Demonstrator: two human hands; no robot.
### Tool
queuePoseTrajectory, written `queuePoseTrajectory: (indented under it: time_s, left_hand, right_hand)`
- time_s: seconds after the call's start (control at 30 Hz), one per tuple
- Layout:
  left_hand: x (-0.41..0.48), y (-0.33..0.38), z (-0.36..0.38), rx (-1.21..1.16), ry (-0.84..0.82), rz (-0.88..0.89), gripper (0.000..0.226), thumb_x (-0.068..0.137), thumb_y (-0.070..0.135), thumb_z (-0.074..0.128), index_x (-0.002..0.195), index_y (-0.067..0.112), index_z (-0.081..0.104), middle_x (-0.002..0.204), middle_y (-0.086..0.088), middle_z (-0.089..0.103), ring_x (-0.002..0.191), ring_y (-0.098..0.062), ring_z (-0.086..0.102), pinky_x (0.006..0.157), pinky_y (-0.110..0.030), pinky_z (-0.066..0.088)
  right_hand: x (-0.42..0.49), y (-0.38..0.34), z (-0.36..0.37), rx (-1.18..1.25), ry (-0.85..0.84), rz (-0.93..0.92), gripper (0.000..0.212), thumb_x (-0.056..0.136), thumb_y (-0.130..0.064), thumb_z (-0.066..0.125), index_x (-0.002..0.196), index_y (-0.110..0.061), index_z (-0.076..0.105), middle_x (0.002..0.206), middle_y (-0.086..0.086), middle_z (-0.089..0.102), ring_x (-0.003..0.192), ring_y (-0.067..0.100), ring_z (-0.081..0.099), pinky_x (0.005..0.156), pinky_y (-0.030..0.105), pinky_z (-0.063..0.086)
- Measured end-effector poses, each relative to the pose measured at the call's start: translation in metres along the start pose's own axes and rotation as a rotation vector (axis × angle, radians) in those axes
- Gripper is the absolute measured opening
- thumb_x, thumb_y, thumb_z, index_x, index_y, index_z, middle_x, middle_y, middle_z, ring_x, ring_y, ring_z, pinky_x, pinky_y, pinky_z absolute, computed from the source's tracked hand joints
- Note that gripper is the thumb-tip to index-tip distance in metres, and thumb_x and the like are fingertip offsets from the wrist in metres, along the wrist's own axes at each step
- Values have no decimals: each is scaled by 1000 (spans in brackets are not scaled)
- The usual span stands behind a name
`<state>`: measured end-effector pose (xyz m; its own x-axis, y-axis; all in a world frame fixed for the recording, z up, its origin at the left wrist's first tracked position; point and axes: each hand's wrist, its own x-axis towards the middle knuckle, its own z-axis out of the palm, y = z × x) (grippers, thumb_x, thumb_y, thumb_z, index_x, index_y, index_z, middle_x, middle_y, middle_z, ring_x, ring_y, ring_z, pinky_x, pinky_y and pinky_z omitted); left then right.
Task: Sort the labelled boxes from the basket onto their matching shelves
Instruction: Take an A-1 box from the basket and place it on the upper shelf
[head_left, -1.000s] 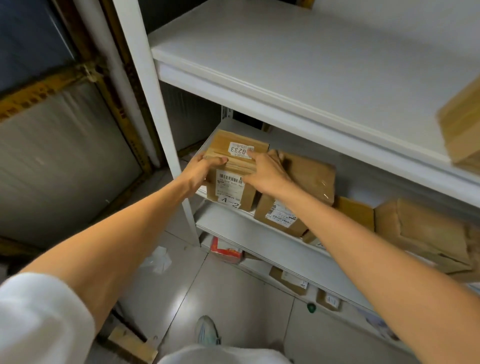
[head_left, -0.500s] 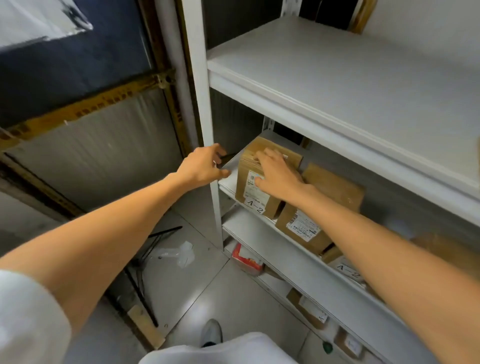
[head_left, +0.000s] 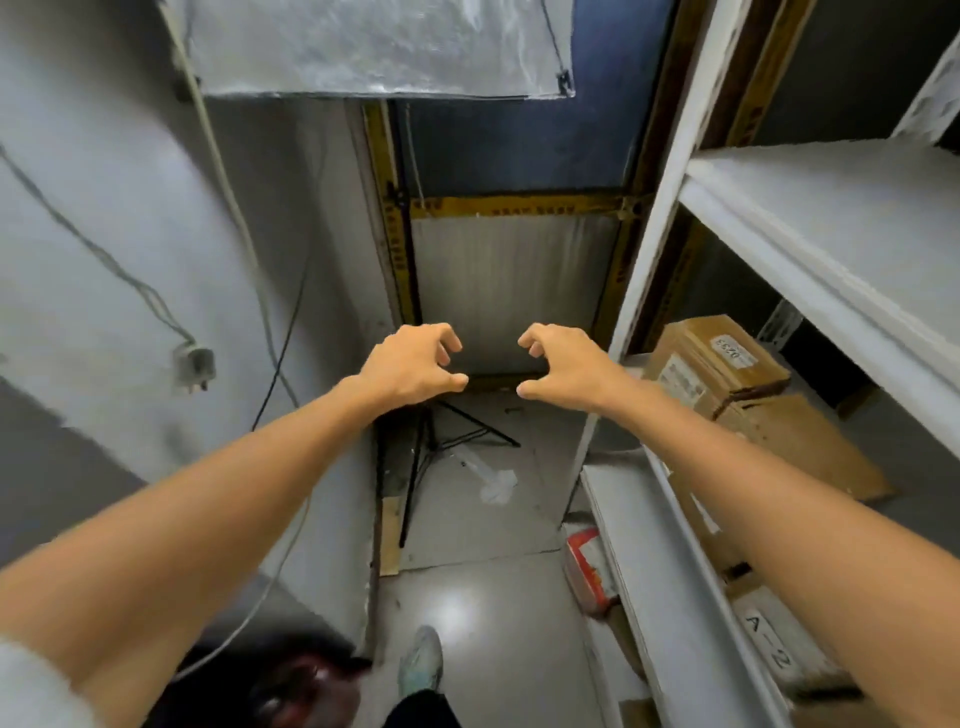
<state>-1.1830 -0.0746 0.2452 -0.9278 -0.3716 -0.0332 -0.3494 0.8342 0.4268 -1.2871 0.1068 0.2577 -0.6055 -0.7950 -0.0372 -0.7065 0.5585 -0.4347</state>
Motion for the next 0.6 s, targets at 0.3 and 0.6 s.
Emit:
queuePoseTrajectory:
  time_s: [0.3,0.6]
  left_hand:
    - [-242,-108,-49,-89,233,-489,38,70,36,76,104,24,65,87,7,64,87,-18,65,85,-38,54]
    - [-551,-146,-58,-191,423,-974,35,77,31,76,108,21,62,97,-1,68,90,-18,64,80,-35,54]
  right_hand:
    - [-34,-202,89,-78,-290,-534,63,81,-27,74,134,-8,46,128,10,55,118,26,52,96,39,45]
    - [-171,-414,198,-138,-527,-1012,53,78,-26,74,121,-3,54,113,16,63,105,32,58,87,41,49]
